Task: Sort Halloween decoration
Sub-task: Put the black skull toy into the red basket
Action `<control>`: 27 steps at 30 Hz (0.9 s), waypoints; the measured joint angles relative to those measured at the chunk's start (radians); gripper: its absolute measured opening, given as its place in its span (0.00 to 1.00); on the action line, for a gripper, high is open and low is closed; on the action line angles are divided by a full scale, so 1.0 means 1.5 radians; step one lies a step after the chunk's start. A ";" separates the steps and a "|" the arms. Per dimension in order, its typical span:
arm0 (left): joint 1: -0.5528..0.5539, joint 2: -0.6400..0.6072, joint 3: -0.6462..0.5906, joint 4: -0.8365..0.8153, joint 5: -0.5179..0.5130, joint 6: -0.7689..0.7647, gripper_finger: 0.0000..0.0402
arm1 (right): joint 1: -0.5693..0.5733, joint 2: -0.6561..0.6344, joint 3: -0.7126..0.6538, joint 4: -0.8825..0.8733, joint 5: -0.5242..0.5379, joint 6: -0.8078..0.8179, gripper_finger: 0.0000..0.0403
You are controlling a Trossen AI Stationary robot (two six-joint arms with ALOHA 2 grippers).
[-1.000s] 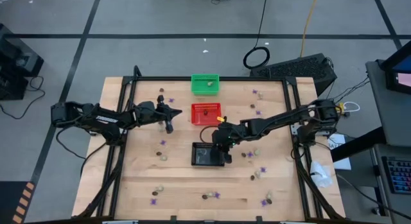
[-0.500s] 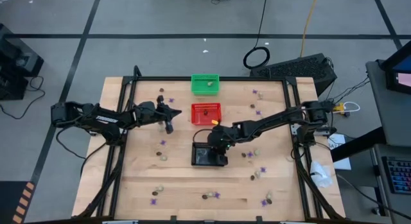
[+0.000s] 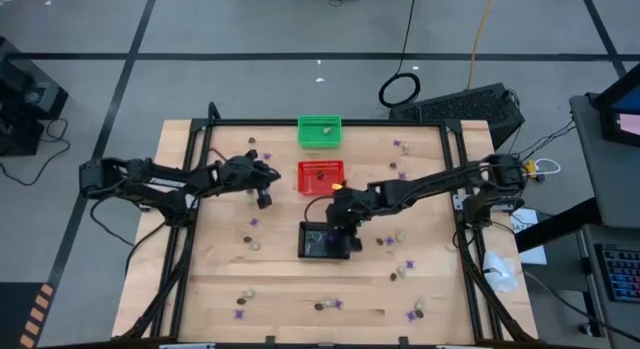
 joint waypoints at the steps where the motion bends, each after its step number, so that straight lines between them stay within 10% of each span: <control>1: 0.000 -0.002 0.016 -0.035 0.015 0.006 0.01 | -0.002 -0.013 0.000 -0.010 0.015 -0.021 0.12; 17: -0.006 -0.002 0.273 -0.608 0.045 0.055 0.00 | -0.166 -0.199 -0.259 0.307 0.047 -0.130 0.00; 27: 0.000 0.006 0.305 -0.759 0.044 0.101 0.01 | -0.264 -0.267 -0.263 0.334 0.039 -0.188 0.00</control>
